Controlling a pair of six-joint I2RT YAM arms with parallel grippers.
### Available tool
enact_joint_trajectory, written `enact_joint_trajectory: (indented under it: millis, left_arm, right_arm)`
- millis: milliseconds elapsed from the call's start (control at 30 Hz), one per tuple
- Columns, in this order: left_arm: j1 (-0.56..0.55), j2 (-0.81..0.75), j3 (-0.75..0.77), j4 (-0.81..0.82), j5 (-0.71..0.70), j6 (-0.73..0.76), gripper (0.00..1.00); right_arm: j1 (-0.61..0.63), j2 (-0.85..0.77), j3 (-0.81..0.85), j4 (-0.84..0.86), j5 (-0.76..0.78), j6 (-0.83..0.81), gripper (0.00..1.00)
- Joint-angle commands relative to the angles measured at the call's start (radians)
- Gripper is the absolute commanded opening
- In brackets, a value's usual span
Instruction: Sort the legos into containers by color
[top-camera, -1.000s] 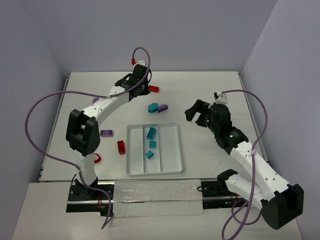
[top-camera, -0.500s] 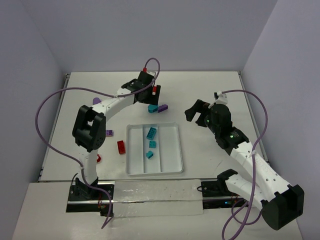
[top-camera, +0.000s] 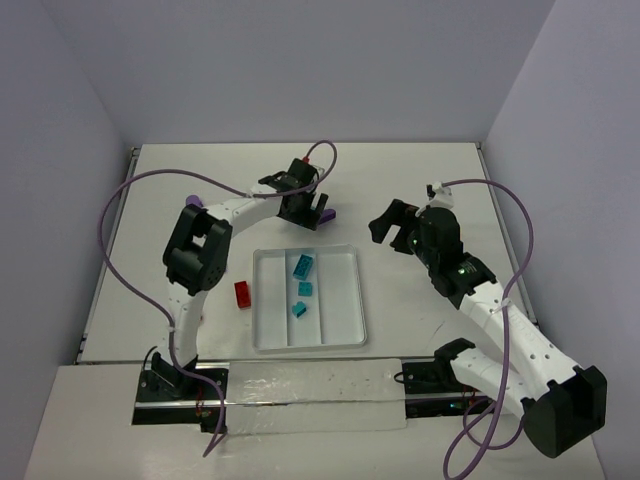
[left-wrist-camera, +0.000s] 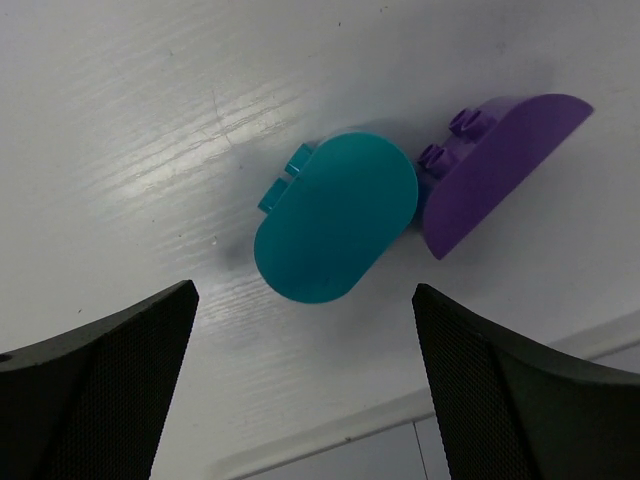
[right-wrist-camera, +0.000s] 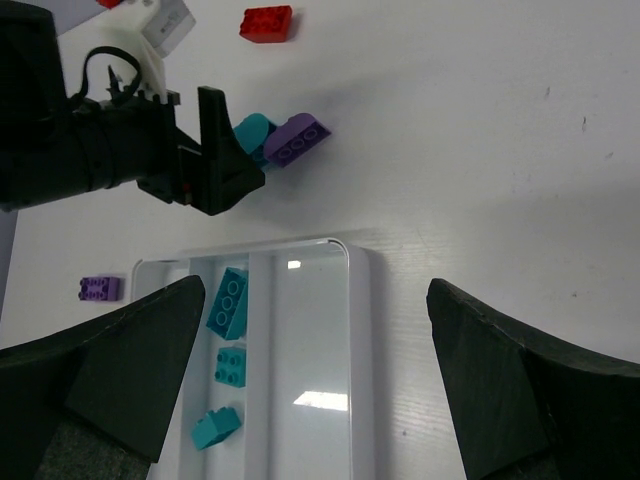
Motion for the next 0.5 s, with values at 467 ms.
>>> enact_joint_trajectory:
  millis: [467]
  left_arm:
    - [0.009, 0.179, 0.238, -0.012, -0.138, -0.083, 0.75]
  right_arm:
    - [-0.008, -0.001, 0.025, 0.033, 0.014, -0.01, 1.0]
